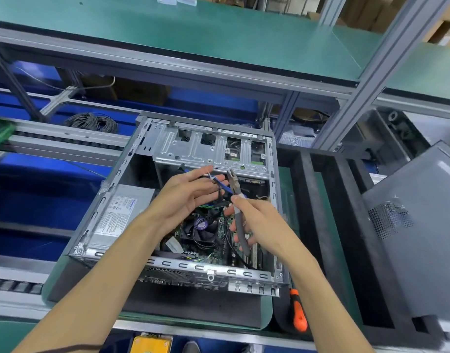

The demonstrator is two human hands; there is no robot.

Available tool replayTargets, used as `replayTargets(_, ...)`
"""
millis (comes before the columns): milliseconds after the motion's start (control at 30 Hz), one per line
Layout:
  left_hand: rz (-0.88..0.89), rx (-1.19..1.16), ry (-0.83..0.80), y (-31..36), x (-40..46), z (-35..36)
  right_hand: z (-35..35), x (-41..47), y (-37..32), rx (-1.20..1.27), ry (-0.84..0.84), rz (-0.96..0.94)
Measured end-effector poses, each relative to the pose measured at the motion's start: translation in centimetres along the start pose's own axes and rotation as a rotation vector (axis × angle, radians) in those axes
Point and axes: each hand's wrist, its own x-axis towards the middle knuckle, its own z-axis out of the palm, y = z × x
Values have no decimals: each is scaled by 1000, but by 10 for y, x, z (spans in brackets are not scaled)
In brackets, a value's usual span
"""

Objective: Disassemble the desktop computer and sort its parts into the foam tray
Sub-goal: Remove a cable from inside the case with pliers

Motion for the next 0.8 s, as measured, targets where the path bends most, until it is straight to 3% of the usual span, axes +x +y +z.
replayTargets(133,36,99,106,-5,3,1,-3,-3,-2,-93,-81,28)
replayTargets(333,85,133,44,-6,3,-1,-6,-3,-9,-117,-155,70)
replayTargets(800,218,353,86,-5,-1,2,-9,-6,-20,-97,-223,125)
